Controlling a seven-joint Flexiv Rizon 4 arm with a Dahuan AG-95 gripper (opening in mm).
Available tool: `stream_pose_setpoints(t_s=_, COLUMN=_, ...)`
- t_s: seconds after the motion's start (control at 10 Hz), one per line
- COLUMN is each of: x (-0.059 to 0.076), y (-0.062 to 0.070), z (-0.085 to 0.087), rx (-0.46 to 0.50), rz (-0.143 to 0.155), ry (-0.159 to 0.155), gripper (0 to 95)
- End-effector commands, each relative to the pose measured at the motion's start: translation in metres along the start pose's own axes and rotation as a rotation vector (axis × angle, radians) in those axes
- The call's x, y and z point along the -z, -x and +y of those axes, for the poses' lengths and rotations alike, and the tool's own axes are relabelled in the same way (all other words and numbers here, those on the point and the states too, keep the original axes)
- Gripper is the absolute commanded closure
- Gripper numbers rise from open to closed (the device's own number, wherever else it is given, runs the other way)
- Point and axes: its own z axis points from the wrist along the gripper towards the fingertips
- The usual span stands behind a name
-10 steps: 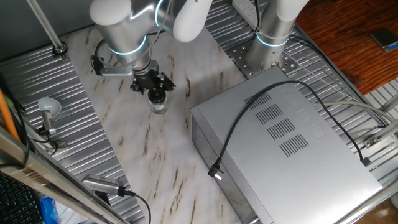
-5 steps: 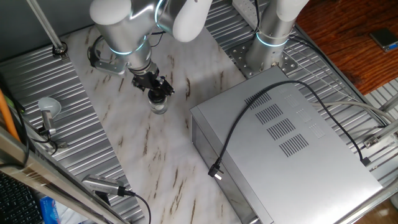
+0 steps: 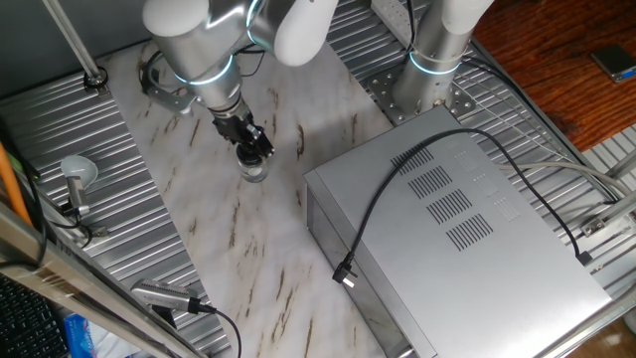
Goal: Unscrew the lid from the jar
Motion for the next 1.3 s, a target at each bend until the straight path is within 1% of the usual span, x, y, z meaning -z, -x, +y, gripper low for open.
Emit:
stream_pose_setpoints(t_s=0.1, x=0.0001, y=-0.0001, z=0.0001, rx=-0.081, rz=-0.008, ry=0.003, gripper=19.0)
stream_pose_setpoints(t_s=0.3, x=0.0000, y=-0.0001, z=0.0001, rx=-0.087, rz=-0.012, ry=-0.007, gripper=19.0)
stream_pose_setpoints(t_s=0.5, x=-0.0003, y=-0.0001, z=0.0001, rx=-0.081, rz=-0.023, ry=-0.021, gripper=19.0)
stream_pose_setpoints(t_s=1.3, x=-0.0039, y=0.0001, z=0.0004, rx=-0.067, rz=-0.030, ry=-0.025, gripper=19.0)
